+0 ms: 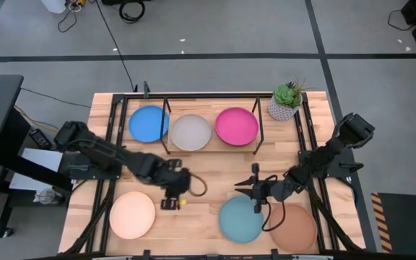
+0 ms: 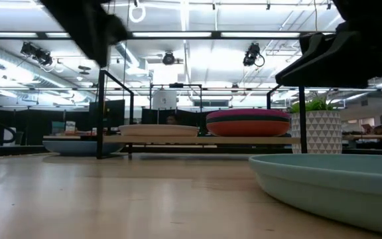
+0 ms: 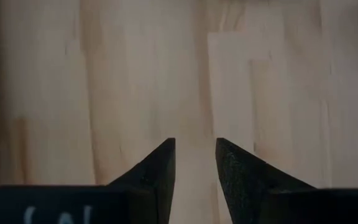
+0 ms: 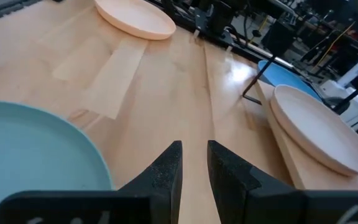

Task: Place and stack plates onto a shelf
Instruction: Stack the light orange plate on top of the gray plate on the shelf

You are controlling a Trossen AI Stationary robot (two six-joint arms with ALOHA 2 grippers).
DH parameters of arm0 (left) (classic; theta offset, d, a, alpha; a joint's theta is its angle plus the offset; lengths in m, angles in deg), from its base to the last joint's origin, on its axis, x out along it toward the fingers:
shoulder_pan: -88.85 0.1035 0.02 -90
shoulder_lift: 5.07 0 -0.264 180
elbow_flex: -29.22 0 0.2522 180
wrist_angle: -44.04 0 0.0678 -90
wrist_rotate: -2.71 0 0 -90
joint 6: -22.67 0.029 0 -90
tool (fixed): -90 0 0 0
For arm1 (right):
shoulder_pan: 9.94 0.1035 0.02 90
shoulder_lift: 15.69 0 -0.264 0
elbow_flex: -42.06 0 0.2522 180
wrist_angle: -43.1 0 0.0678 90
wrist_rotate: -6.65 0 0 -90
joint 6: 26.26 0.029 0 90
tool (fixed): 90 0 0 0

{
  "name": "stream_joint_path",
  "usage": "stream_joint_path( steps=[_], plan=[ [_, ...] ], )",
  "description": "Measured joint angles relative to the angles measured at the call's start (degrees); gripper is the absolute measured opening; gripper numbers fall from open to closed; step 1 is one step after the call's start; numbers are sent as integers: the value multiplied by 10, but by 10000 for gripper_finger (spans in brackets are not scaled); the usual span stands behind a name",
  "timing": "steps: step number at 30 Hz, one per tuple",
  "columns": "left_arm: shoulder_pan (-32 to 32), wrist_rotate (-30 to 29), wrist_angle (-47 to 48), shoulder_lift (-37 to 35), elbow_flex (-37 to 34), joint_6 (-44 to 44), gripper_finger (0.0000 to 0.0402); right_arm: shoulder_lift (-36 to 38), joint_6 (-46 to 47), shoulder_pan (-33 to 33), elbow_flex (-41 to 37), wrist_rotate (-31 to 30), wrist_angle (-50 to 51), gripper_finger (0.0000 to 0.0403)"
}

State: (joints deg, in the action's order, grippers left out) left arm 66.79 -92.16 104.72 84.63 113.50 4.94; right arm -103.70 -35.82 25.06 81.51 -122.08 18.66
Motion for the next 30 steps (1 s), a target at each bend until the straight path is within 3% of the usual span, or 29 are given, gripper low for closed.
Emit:
stream_joint_path(
  steps=[7,13,17,30],
  plan=[
    [-50,-103,0,-141,-108,-140,86,0,-40,-37,0,76,-30,81],
    [-34,-177,37,-247,-189,-196,60,0,-40,-66,0,121,-33,81],
    [20,-216,74,-284,-230,-210,60,0,-35,-75,0,141,-33,81],
    [242,-208,96,-294,-290,-115,138,0,3,-66,0,149,-21,81]
  ],
)
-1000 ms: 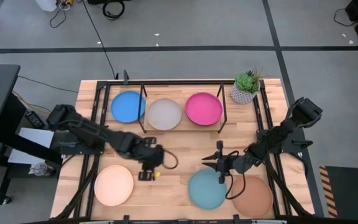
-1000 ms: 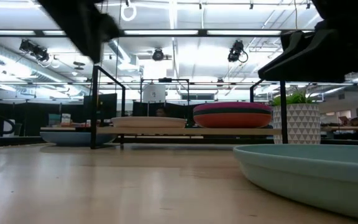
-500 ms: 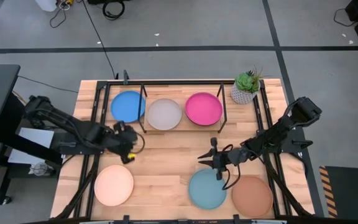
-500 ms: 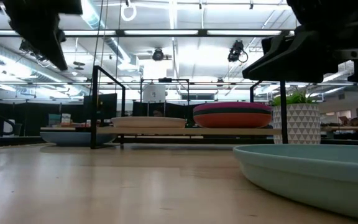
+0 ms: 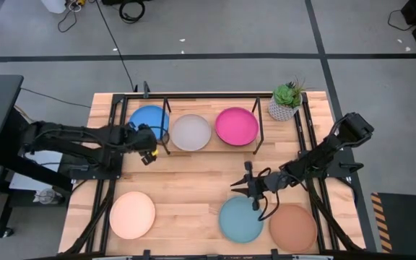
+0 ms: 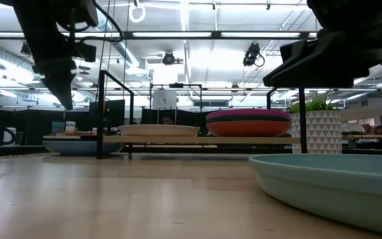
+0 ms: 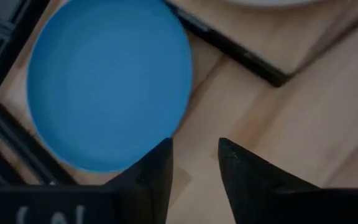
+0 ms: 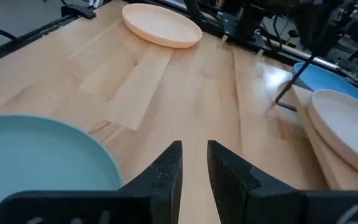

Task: Place and stack plates onto a shelf
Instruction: Stack the light orange plate on top of the gray plate on the shelf

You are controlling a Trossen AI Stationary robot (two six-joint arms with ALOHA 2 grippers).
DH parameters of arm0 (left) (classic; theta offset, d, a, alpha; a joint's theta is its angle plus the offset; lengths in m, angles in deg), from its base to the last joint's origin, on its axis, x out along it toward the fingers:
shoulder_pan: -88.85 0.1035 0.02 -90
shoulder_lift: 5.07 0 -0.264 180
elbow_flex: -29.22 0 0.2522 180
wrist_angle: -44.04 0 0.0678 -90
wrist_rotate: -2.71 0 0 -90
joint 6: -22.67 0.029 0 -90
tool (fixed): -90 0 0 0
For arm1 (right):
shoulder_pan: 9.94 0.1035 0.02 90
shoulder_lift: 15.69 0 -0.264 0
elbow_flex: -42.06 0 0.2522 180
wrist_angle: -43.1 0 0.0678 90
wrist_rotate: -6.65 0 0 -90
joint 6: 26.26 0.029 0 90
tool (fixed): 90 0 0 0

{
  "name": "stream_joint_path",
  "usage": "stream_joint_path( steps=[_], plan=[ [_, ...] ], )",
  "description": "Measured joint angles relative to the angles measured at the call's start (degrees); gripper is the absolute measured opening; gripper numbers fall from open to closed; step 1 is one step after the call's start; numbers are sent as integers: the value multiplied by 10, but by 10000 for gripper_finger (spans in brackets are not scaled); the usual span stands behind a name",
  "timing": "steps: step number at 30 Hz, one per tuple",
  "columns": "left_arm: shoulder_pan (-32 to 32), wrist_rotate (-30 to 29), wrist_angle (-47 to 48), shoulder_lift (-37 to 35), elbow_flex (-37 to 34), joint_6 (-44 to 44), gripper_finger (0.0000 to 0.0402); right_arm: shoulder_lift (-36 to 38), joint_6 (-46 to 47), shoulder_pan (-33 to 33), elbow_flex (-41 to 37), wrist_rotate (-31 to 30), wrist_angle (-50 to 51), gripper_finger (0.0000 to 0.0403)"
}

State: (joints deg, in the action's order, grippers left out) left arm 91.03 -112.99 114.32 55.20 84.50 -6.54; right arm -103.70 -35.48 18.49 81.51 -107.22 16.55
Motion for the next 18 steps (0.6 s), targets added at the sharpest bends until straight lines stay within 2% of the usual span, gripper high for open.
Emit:
stream_joint_path(
  steps=[9,18],
  plan=[
    [40,14,-37,-5,-33,33,151,0,33,28,0,-5,7,81],
    [57,28,-64,-26,-36,-1,151,0,49,53,0,-49,6,81]
  ],
)
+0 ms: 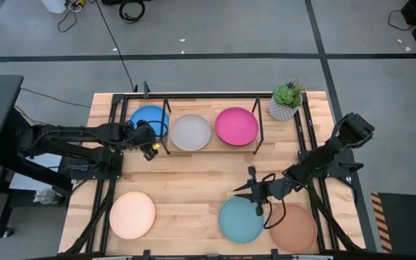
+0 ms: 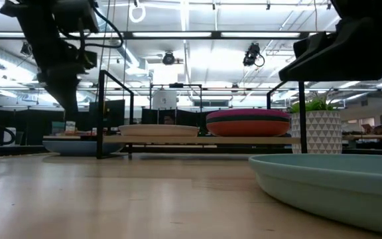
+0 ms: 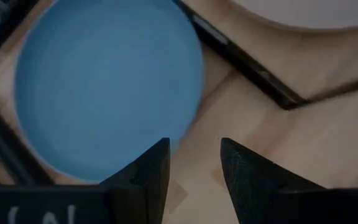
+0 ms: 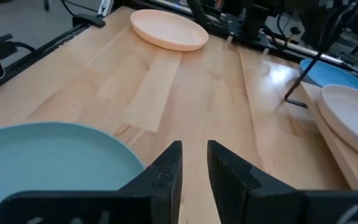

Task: Place and stack plates onto a shelf
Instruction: Stack the light orange plate on top of the gray plate on the shelf

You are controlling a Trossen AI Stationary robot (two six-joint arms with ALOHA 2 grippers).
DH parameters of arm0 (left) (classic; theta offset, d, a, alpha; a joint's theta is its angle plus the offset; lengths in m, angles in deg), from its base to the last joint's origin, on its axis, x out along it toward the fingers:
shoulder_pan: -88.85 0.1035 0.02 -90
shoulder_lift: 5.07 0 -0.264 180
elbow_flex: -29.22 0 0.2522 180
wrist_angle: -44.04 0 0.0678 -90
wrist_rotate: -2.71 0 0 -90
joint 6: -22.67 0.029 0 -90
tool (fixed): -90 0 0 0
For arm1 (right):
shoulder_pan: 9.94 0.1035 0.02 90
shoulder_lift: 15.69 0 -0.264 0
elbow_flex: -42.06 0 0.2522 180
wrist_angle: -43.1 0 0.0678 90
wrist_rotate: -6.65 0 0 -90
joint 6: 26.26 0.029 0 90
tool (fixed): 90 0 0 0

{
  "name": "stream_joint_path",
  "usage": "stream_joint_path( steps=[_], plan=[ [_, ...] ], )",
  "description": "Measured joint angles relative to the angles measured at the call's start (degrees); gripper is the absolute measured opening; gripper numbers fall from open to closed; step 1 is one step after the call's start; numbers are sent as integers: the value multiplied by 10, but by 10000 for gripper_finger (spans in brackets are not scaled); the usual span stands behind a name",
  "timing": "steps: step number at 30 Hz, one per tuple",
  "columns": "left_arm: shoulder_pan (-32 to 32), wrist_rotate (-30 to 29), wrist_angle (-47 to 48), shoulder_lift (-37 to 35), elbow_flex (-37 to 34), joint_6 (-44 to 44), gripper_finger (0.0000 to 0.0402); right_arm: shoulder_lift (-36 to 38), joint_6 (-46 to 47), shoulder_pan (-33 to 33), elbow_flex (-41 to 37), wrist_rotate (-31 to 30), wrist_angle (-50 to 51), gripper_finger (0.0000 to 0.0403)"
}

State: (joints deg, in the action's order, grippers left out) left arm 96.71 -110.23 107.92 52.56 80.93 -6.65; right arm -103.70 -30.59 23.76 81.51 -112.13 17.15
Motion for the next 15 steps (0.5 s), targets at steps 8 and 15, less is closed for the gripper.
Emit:
stream_joint_path(
  steps=[8,15],
  plan=[
    [-56,276,4,-49,4,-72,150,0,-1,10,0,-17,4,81],
    [-291,312,-70,6,4,-205,135,0,-27,10,0,-23,1,81]
  ],
)
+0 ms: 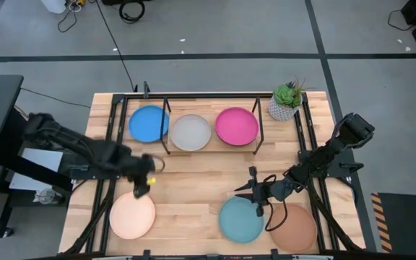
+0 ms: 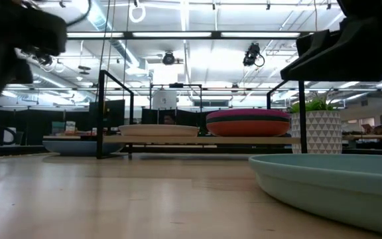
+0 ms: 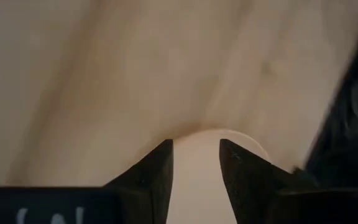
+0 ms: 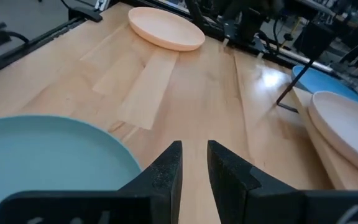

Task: Place and stack plates onto a shelf
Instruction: Stack the light orange plate on top of the gray plate on the shelf

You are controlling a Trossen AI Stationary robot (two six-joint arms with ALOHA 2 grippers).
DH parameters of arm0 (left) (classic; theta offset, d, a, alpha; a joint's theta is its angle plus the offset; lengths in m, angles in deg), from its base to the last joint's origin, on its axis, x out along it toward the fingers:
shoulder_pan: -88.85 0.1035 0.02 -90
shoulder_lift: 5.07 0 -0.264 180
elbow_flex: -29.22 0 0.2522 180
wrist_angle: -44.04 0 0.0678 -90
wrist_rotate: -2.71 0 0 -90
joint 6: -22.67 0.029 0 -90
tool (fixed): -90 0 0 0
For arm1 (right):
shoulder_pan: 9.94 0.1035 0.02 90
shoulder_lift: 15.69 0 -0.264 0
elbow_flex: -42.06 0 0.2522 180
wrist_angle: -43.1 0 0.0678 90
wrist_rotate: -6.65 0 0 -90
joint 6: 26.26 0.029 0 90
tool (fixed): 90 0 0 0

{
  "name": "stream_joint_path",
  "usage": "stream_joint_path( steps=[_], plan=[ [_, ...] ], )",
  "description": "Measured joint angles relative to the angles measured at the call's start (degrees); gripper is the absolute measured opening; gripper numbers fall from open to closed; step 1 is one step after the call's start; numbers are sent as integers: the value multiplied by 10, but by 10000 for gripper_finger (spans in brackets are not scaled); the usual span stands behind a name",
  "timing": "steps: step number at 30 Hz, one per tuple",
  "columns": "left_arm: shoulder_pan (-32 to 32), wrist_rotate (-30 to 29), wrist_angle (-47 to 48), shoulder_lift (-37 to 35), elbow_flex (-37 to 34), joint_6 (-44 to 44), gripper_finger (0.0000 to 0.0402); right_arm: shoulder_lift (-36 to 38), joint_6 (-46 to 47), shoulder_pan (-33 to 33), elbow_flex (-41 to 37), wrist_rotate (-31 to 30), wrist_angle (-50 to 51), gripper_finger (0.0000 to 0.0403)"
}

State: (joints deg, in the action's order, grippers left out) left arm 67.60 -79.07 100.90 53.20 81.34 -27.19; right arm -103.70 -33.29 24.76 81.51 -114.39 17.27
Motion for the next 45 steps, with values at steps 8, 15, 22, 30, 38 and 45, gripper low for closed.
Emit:
stream_joint_path(
  steps=[8,15,22,30,38,45],
  plan=[
    [-163,-79,-130,96,0,-153,119,0,-72,-23,0,6,-30,81],
    [-164,-15,-218,185,0,-336,117,0,-121,-76,0,17,-52,81],
    [-166,21,-257,235,0,-469,116,0,-164,-136,0,112,-69,81],
    [-166,12,-258,259,10,-497,116,0,-172,-192,0,210,-84,81],
    [-164,-6,-73,321,118,-471,116,0,-167,-203,0,237,-88,81],
    [-156,-5,-84,357,135,-469,116,0,-165,-198,0,238,-88,81]
  ],
)
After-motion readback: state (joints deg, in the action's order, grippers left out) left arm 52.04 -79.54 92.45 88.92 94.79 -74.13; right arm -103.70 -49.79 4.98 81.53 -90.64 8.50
